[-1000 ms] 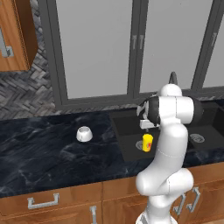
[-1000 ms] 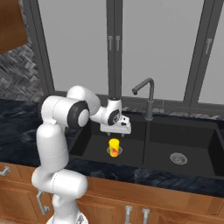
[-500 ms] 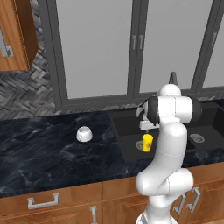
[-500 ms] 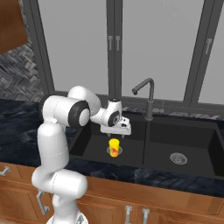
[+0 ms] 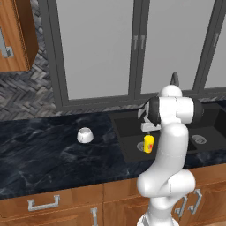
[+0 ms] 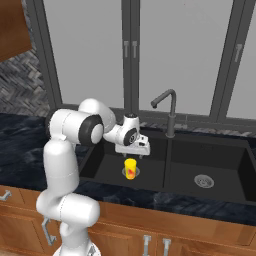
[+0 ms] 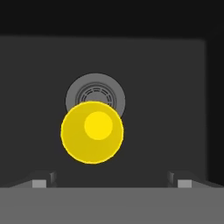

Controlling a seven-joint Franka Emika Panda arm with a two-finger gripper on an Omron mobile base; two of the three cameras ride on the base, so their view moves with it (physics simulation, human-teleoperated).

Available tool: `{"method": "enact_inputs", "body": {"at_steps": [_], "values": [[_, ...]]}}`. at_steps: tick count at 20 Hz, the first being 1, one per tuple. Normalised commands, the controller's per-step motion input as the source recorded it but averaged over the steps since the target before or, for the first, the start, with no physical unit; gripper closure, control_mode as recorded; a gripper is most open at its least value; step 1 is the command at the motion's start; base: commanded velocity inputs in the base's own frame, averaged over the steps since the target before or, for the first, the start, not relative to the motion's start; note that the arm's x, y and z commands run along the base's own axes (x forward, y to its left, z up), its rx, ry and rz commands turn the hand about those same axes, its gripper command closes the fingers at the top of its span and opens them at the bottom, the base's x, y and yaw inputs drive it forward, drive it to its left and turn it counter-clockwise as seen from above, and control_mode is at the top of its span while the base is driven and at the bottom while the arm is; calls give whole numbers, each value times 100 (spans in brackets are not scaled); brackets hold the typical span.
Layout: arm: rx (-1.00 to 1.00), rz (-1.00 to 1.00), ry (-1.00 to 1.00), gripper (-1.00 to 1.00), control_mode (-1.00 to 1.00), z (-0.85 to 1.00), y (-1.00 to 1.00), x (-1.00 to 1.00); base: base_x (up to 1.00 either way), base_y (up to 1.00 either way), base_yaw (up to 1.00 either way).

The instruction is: Move any existing items from the left basin to the right basin for drying. Then move the mug from the counter to the left basin of the sink for washing.

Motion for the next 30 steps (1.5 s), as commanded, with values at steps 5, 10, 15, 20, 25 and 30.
{"method": "enact_inputs", "body": {"at_steps": [5, 10, 15, 20, 25, 30], "values": [[0, 0, 0, -100, -100, -7, -4, 1, 0, 0, 0], [0, 0, -1, -100, -100, -10, -1, 5, 0, 0, 0], [0, 0, -1, -100, -100, -10, 0, 9, 0, 0, 0], [0, 0, -2, -100, -100, -8, -2, 8, 0, 0, 0], [0, 0, -2, -100, -100, -7, -3, 9, 0, 0, 0], [0, 0, 0, -100, -100, -8, -2, 1, 0, 0, 0]]}}
